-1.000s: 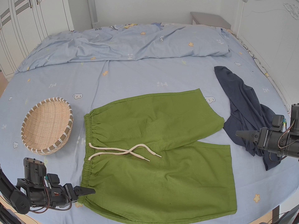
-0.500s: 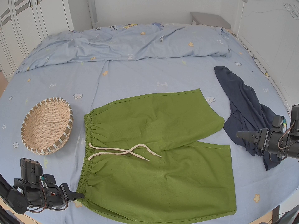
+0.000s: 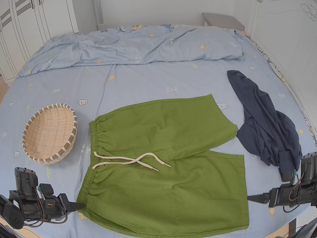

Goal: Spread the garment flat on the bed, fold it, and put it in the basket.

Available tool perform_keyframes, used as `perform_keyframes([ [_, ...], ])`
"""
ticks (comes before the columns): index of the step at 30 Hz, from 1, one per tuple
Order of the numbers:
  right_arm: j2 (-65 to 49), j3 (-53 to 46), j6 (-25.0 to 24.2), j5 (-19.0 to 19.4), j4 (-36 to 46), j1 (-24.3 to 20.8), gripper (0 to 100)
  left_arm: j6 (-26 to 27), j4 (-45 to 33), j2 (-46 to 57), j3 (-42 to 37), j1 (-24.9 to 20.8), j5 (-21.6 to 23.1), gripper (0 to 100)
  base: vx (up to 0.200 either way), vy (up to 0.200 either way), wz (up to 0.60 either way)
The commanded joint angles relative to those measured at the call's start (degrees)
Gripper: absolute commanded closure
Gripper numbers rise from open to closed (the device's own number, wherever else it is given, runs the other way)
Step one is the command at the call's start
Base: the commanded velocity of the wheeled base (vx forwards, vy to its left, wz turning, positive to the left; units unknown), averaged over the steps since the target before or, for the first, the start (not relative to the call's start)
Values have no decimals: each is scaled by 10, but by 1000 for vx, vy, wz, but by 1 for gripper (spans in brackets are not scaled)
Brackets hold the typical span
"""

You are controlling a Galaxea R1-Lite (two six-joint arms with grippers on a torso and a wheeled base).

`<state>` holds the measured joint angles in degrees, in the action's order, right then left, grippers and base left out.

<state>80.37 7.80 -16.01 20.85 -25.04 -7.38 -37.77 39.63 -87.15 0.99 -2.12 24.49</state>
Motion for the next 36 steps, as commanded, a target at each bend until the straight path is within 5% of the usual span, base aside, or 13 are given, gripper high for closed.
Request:
perform_keyframes([
  [1, -1, -71, 15, 22, 1, -10, 0, 1, -2, 2, -9, -3, -1, 100, 0, 0, 0],
  [9, 6, -78, 13, 129, 58, -15, 0, 1, -1, 4, -9, -3, -1, 100, 0, 0, 0],
  [36, 217, -75, 38, 132, -56, -58, 0, 1, 5, 6, -9, -2, -1, 100, 0, 0, 0],
])
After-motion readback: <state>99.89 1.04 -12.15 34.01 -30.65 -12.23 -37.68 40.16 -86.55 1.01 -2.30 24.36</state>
